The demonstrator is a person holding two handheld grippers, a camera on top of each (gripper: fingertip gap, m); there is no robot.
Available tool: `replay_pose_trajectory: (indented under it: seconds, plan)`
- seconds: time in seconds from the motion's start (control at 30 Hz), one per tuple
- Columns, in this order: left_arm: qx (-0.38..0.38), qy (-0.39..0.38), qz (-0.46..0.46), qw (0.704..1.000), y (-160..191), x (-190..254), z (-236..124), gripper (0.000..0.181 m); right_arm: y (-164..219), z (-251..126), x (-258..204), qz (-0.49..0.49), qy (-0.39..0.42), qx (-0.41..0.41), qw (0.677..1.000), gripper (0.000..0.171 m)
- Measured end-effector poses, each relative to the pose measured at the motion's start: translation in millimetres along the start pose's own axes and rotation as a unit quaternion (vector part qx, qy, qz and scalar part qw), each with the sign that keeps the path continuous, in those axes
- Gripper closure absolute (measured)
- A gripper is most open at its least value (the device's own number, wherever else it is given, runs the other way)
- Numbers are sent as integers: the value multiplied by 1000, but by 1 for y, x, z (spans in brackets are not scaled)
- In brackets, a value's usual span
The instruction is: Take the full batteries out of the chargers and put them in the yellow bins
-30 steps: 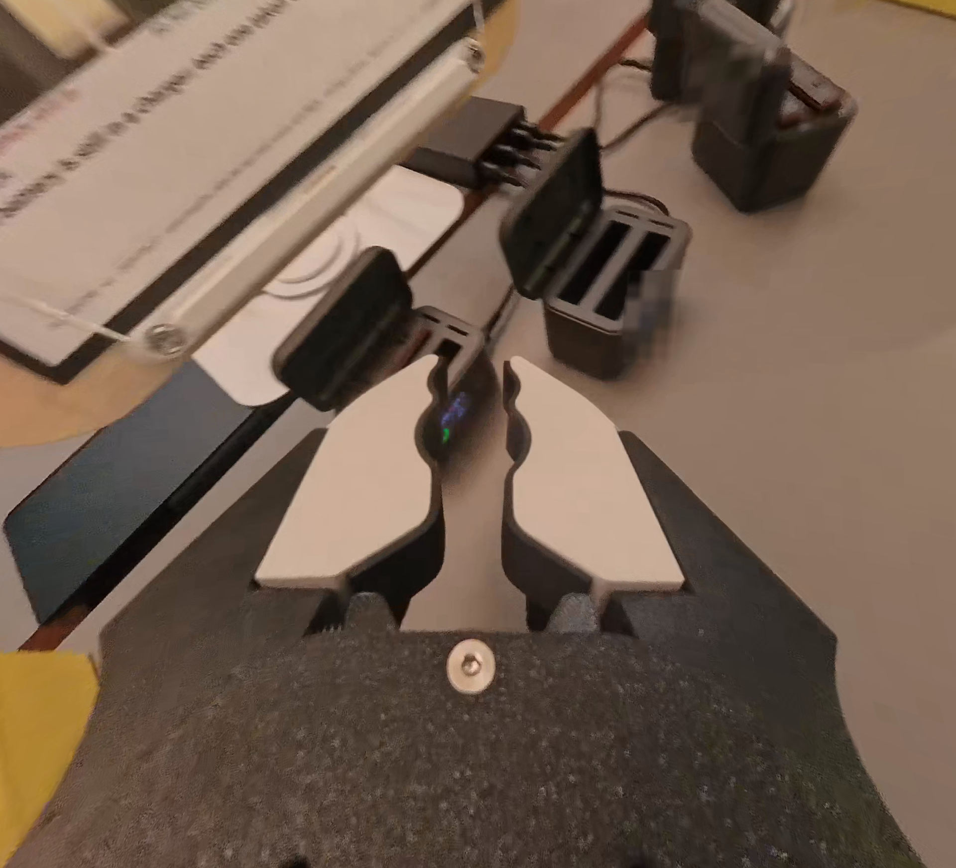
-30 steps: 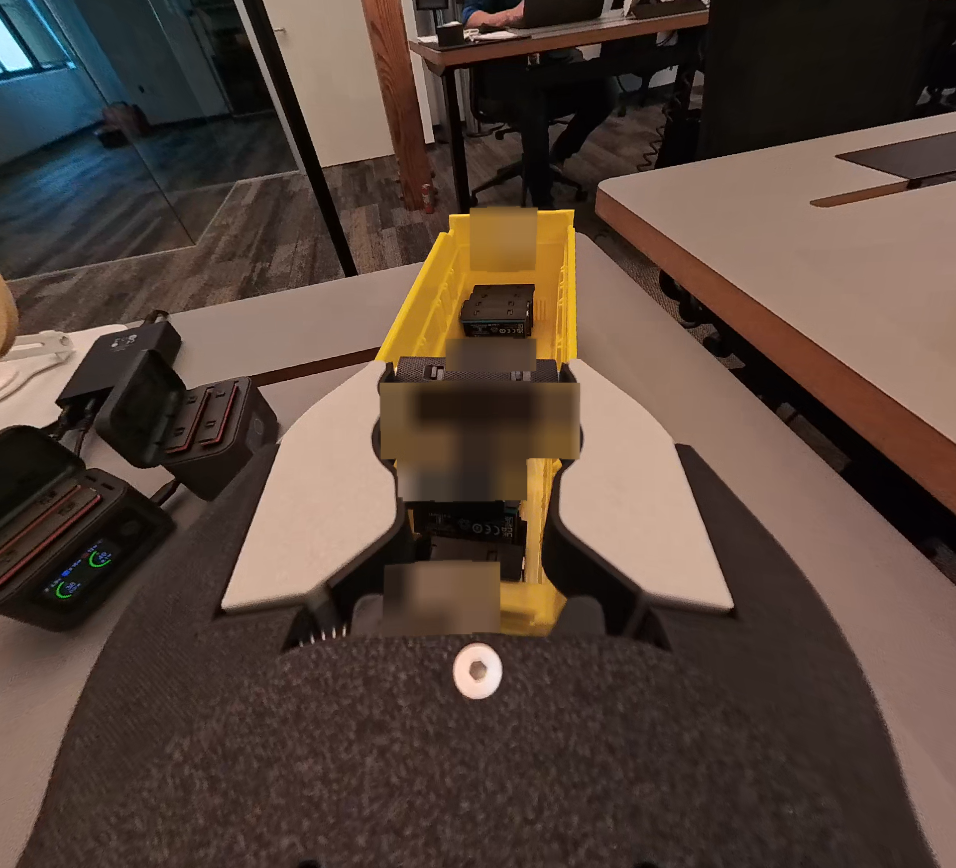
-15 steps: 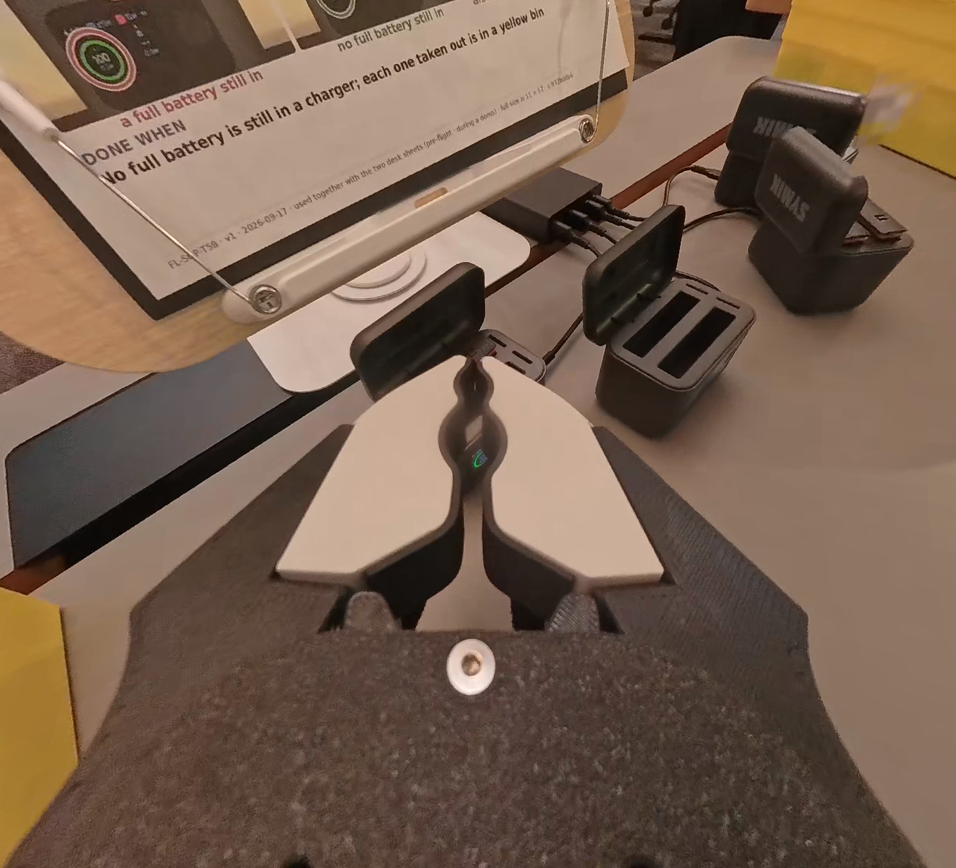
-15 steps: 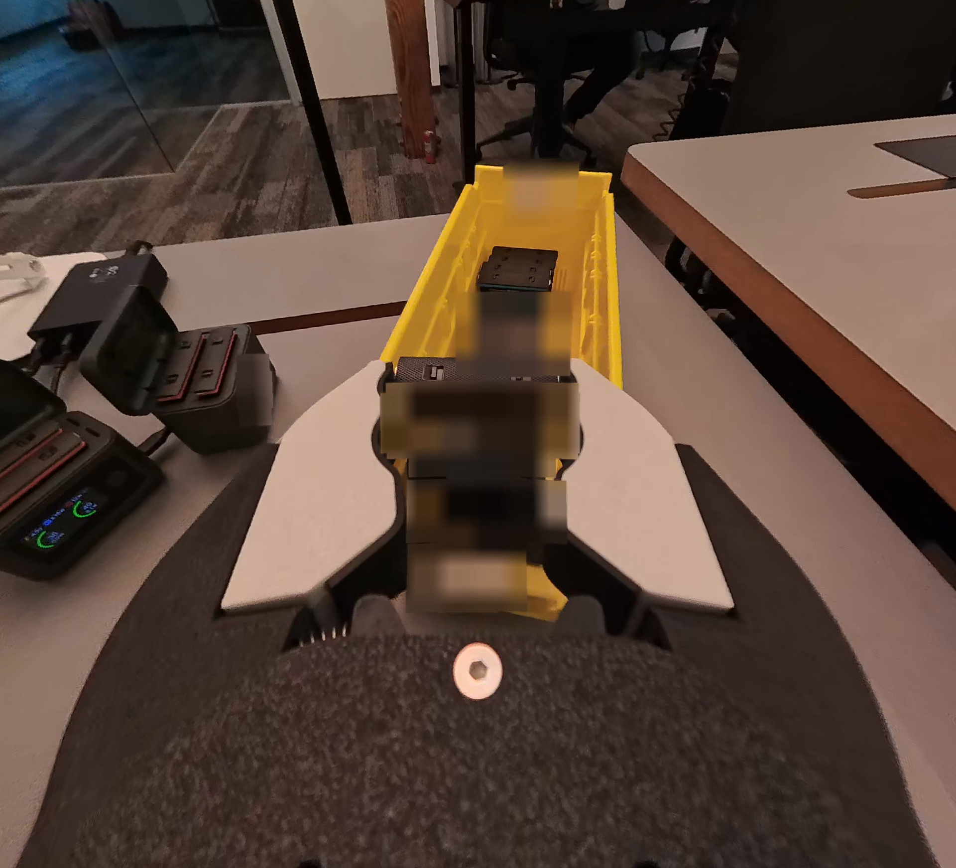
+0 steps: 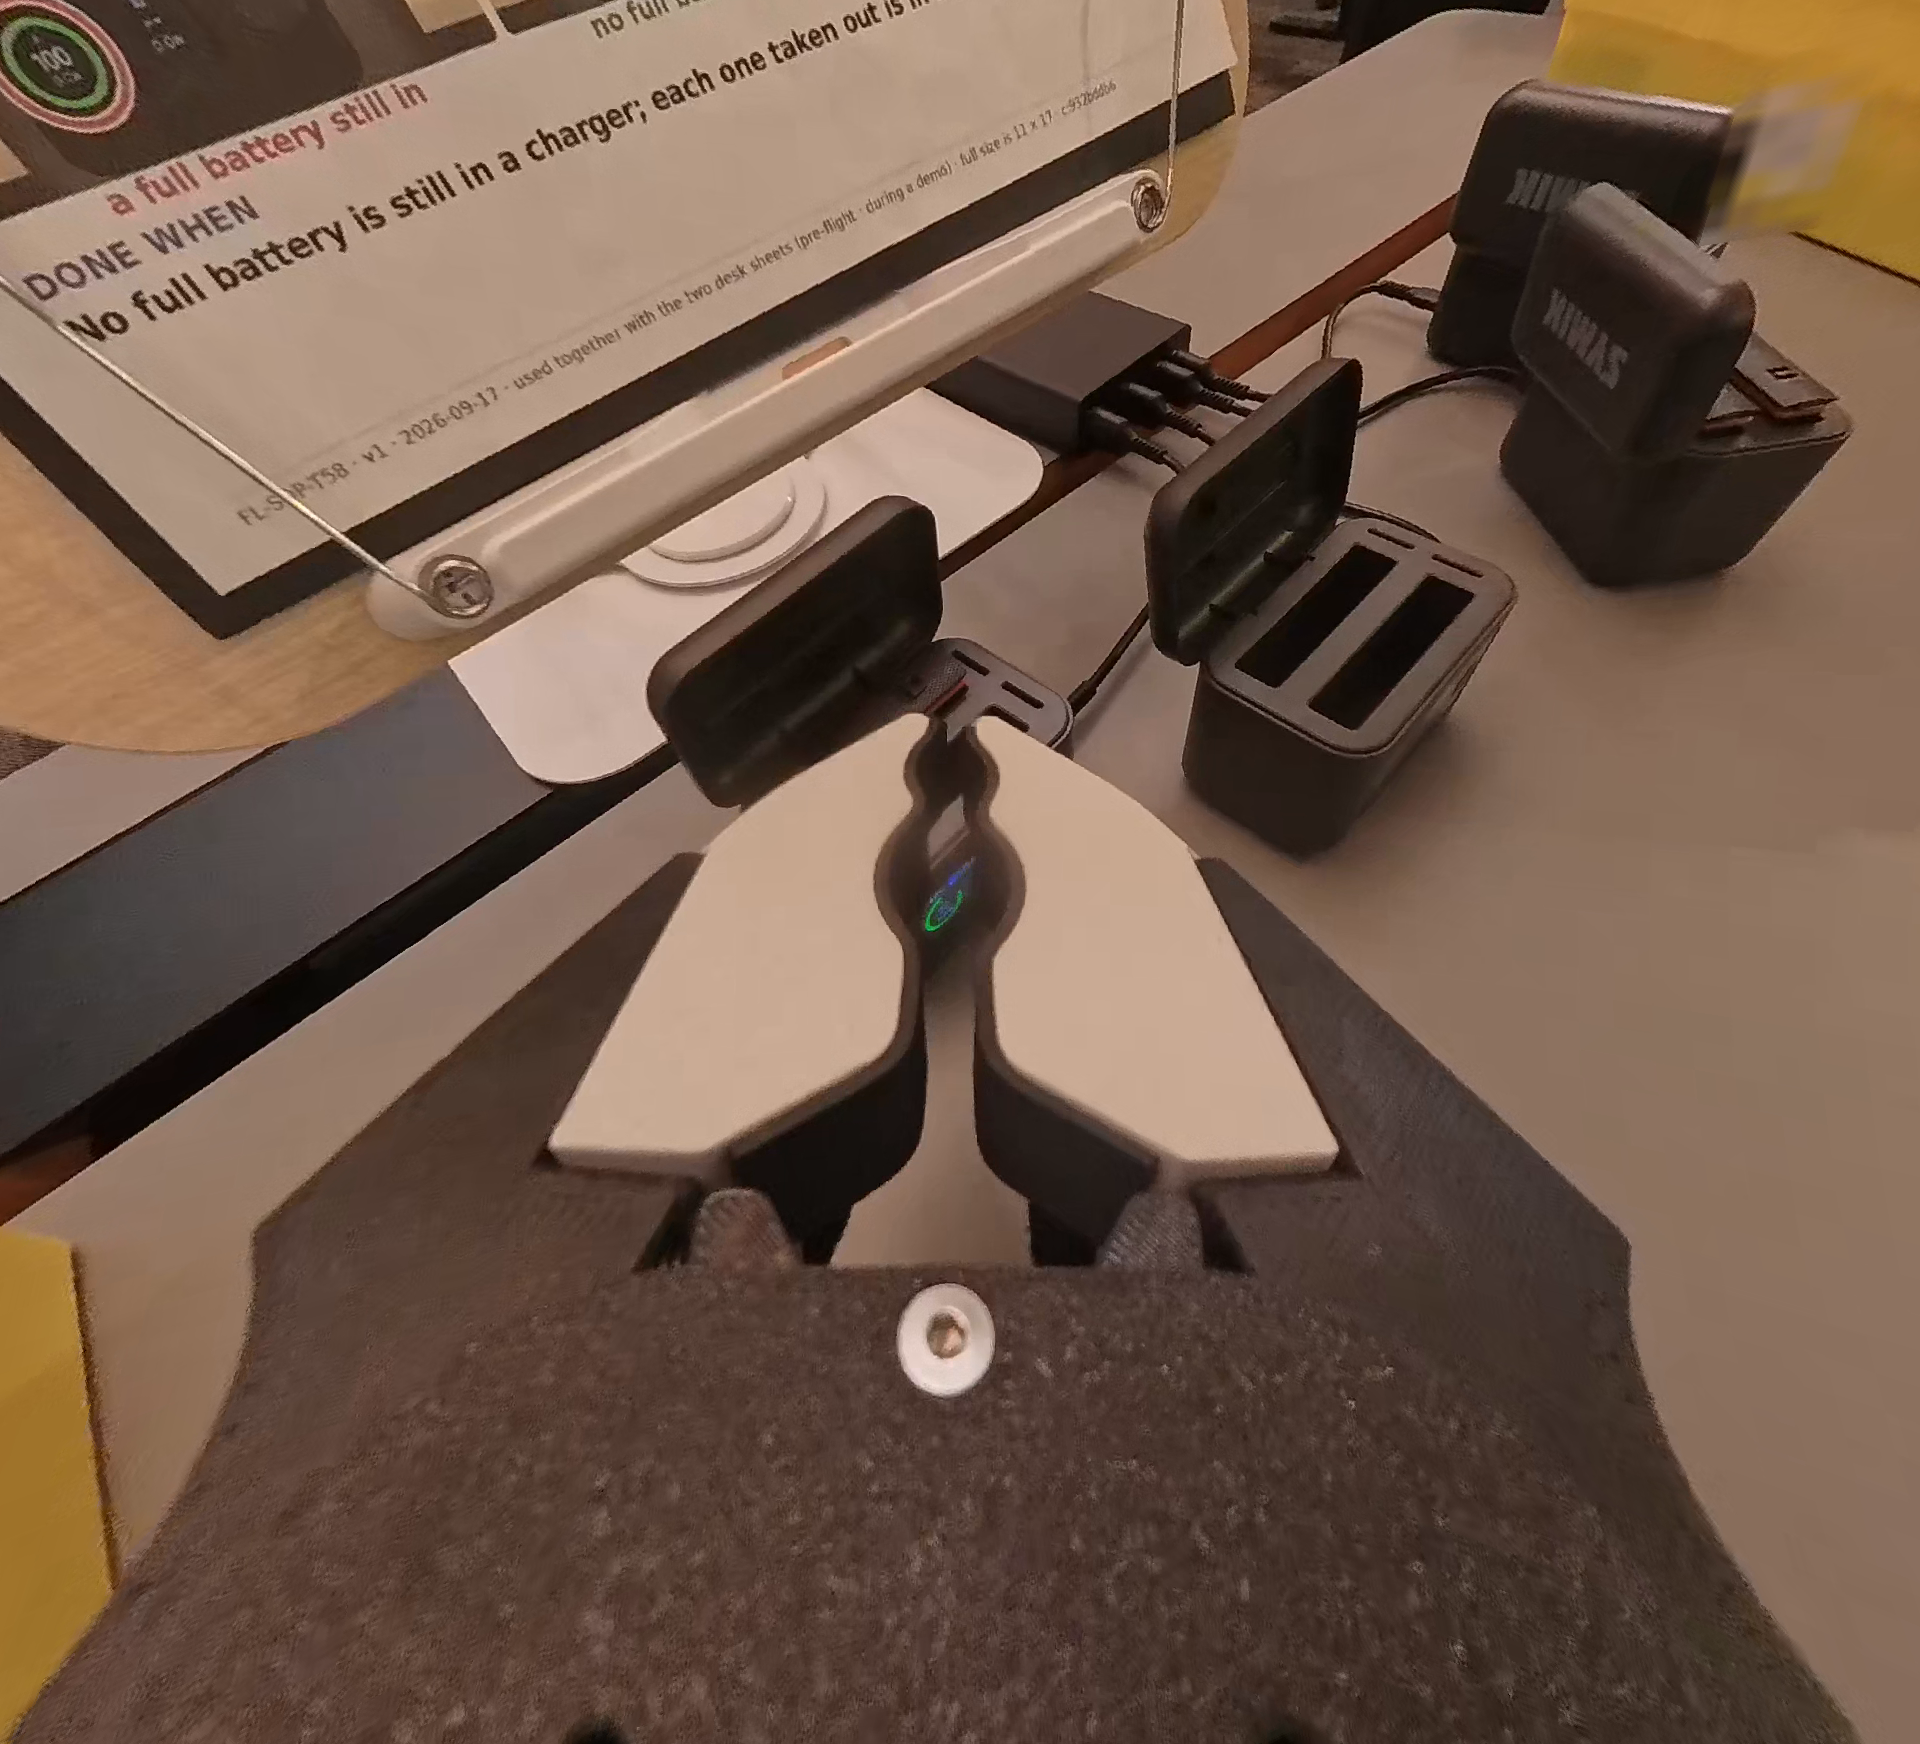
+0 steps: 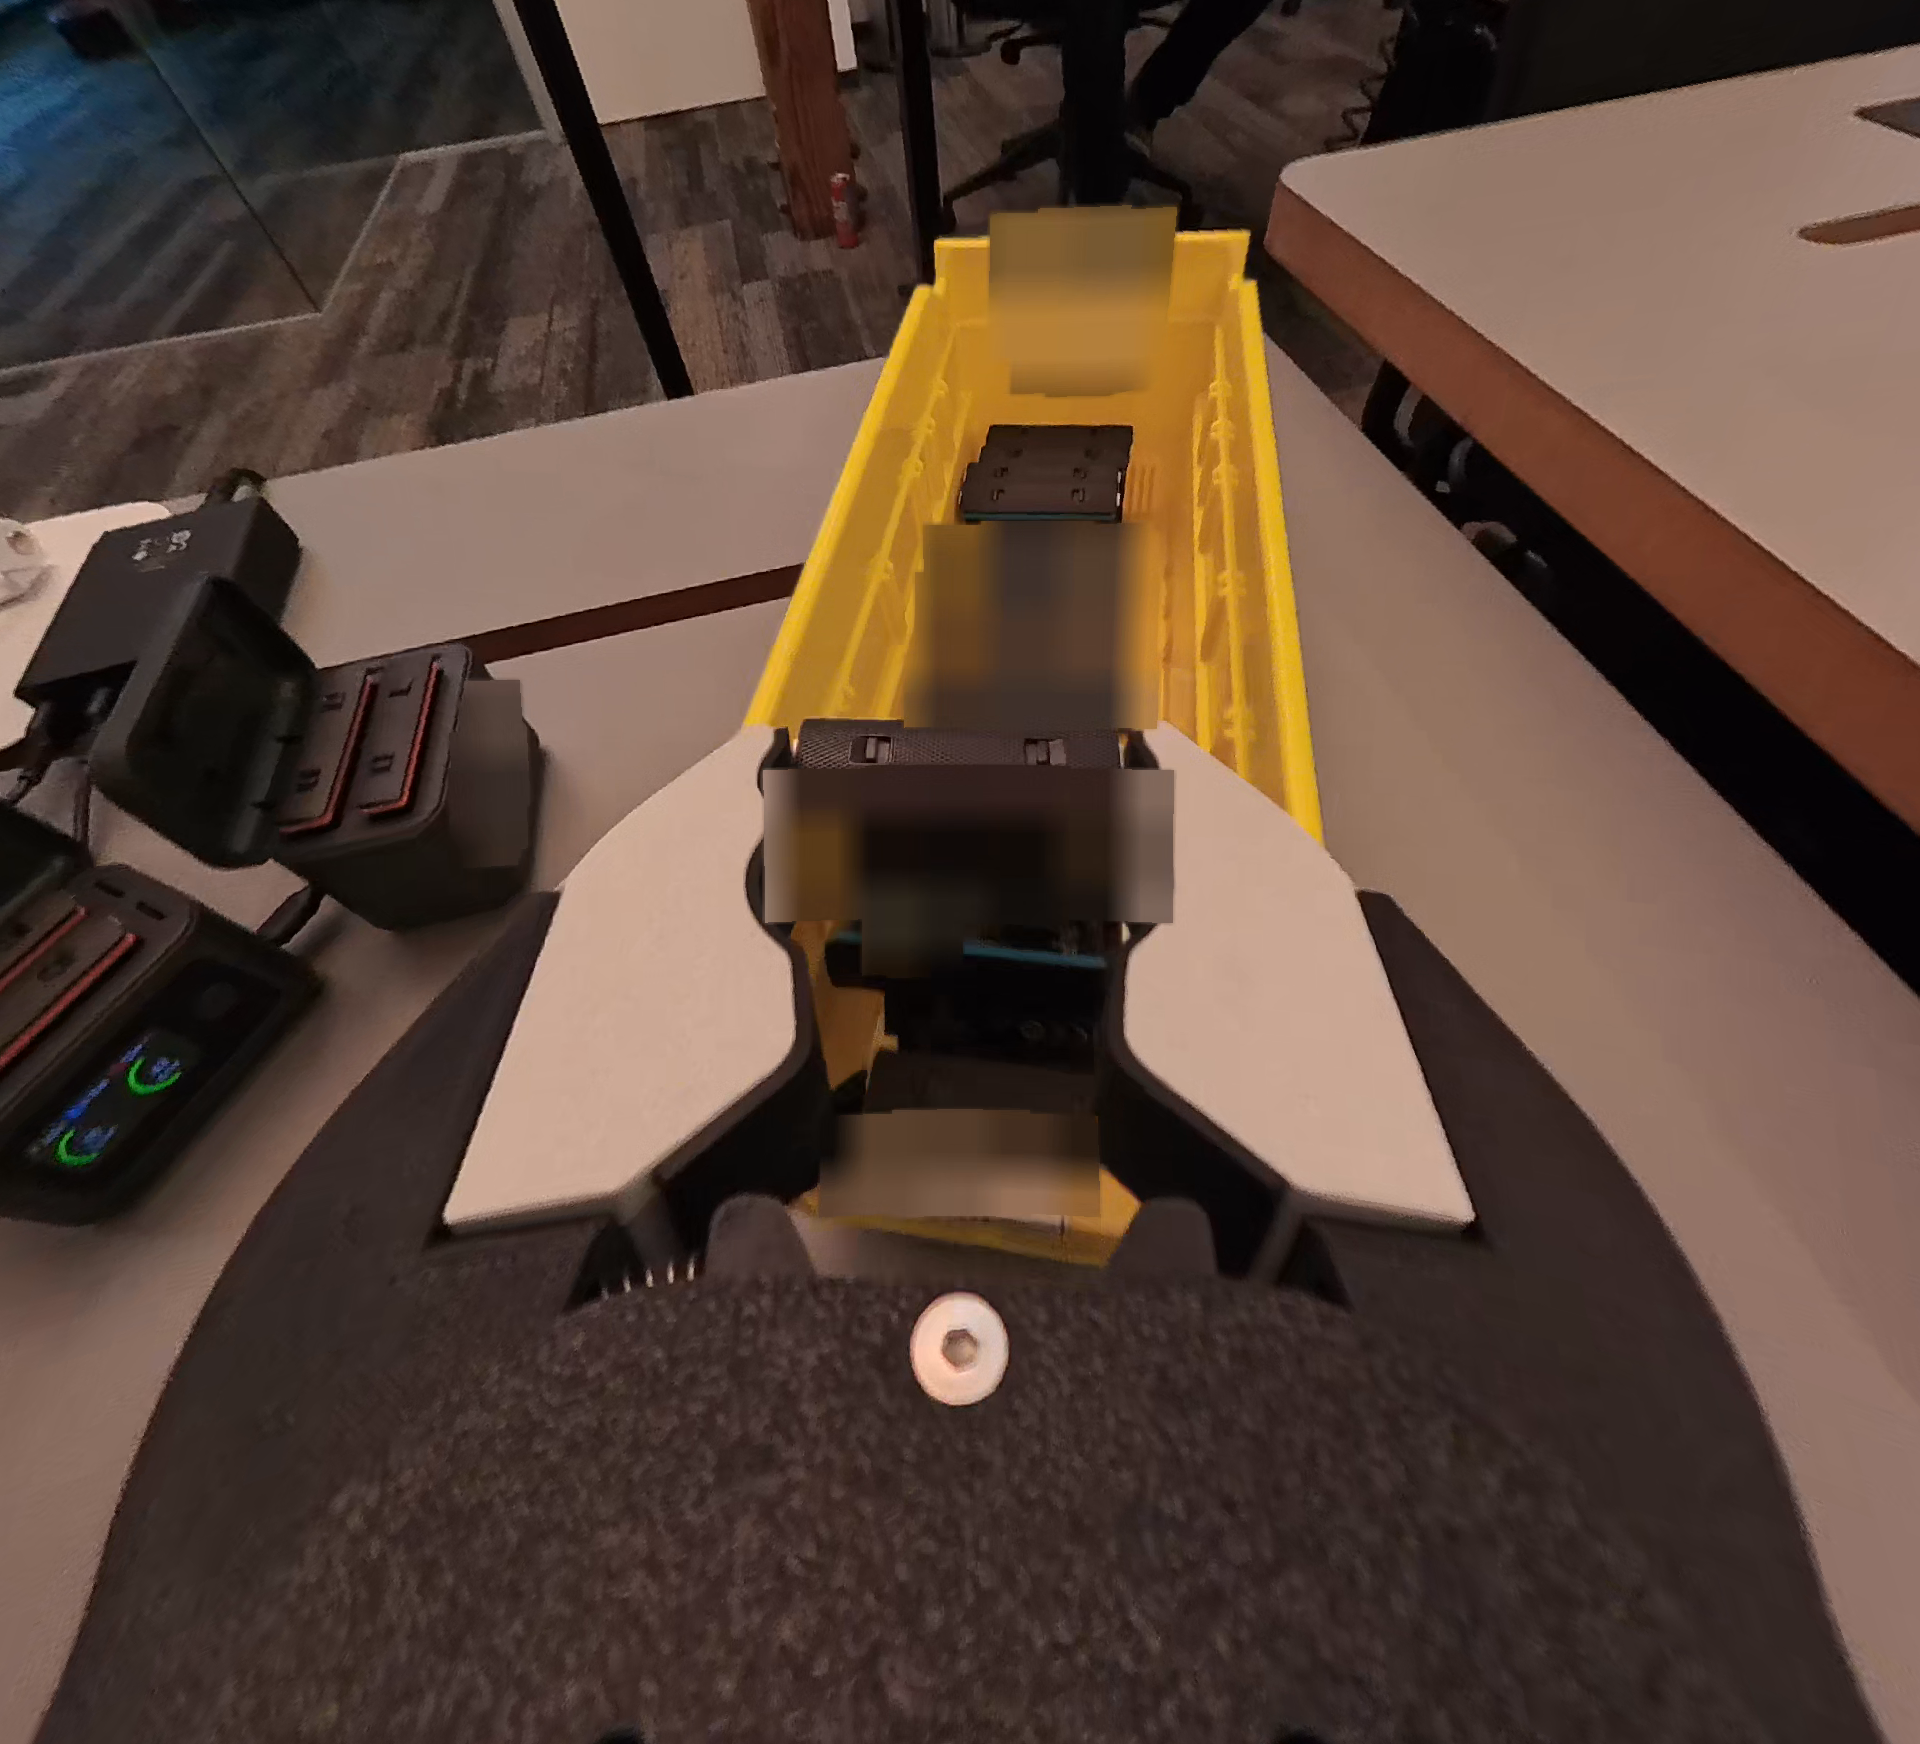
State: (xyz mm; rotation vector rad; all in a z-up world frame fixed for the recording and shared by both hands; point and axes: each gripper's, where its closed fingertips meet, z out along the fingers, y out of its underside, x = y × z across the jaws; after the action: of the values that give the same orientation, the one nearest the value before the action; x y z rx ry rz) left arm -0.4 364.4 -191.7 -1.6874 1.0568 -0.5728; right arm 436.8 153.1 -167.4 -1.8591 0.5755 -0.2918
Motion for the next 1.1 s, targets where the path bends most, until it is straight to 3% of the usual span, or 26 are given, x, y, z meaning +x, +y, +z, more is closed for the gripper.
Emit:
replay_pose_trajectory:
  seconds: [0.2,0.37,0.6,0.73,0.83,1.0,1.1]
  plan:
    - [-9,12,11,1000,5,8,5,178,2,14,6,-47,49,-8,998,111]
    - [-15,39,32,999,8,21,8,174,3,6,4,-50,38,-8,998,108]
    - [-34,107,53,992,17,60,18,143,-30,-25,-22,-102,21,63,993,102]
    - [-67,135,62,987,29,84,32,120,-54,-52,-88,-158,-79,143,974,106]
    - [-94,131,80,984,37,91,47,108,-49,-67,-147,-168,-189,163,954,108]
    - [-116,126,86,981,43,94,67,104,-15,-84,-221,-180,-328,127,919,111]
    - [-118,123,79,982,43,93,71,114,11,-87,-252,-191,-369,96,904,111]
